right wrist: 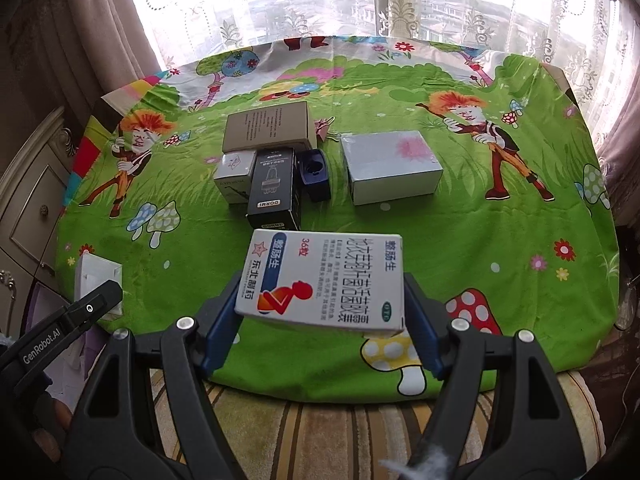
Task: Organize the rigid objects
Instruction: 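Carry both boxes into the storage box and open both tools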
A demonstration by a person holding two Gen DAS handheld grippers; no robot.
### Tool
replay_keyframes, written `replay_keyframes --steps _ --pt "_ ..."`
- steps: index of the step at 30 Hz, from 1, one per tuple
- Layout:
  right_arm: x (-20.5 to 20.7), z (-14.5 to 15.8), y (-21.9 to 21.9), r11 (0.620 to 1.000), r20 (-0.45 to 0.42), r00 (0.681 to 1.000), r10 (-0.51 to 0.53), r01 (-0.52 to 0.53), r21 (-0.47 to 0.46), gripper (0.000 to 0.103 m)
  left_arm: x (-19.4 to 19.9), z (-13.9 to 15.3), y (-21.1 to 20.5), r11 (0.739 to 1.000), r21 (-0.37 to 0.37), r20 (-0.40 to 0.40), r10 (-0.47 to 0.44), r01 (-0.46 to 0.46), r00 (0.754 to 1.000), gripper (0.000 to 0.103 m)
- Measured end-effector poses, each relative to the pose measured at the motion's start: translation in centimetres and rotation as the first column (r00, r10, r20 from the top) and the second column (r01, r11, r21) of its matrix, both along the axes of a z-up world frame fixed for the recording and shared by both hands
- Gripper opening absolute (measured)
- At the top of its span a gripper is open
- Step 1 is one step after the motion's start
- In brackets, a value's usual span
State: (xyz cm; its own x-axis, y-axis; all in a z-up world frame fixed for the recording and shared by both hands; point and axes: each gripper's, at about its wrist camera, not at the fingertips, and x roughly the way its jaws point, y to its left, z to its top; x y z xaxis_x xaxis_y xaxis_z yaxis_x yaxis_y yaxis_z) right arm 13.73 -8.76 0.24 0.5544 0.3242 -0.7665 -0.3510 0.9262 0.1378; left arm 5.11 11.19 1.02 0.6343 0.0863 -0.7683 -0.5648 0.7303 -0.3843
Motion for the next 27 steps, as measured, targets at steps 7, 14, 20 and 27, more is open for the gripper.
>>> replay_keyframes --steps 7,14,20,27 --pt "-2.8 0.6 3.9 0.991 -0.003 0.991 0.131 -0.131 -0.001 0.077 -4.0 0.2 3.6 0.995 -0.034 0.009 0.098 -0.098 0.995 0.036" --pt "-6.1 0.9 8.8 0.959 0.001 0.96 0.281 -0.281 -0.023 0.077 -8.6 -0.3 7.5 0.974 -0.072 0.007 0.215 -0.214 0.977 0.036" --pt "-8.9 1.0 13.1 0.916 -0.004 0.917 0.399 -0.399 -0.043 0.077 -12.0 -0.9 10.5 0.949 -0.075 -0.005 0.307 -0.307 0.952 0.036" --pt "-12.6 0.8 18.4 0.834 -0.016 0.836 0.548 -0.547 -0.07 0.077 -15.5 -1.7 13.1 0.916 -0.074 -0.02 0.394 -0.395 0.919 0.036"
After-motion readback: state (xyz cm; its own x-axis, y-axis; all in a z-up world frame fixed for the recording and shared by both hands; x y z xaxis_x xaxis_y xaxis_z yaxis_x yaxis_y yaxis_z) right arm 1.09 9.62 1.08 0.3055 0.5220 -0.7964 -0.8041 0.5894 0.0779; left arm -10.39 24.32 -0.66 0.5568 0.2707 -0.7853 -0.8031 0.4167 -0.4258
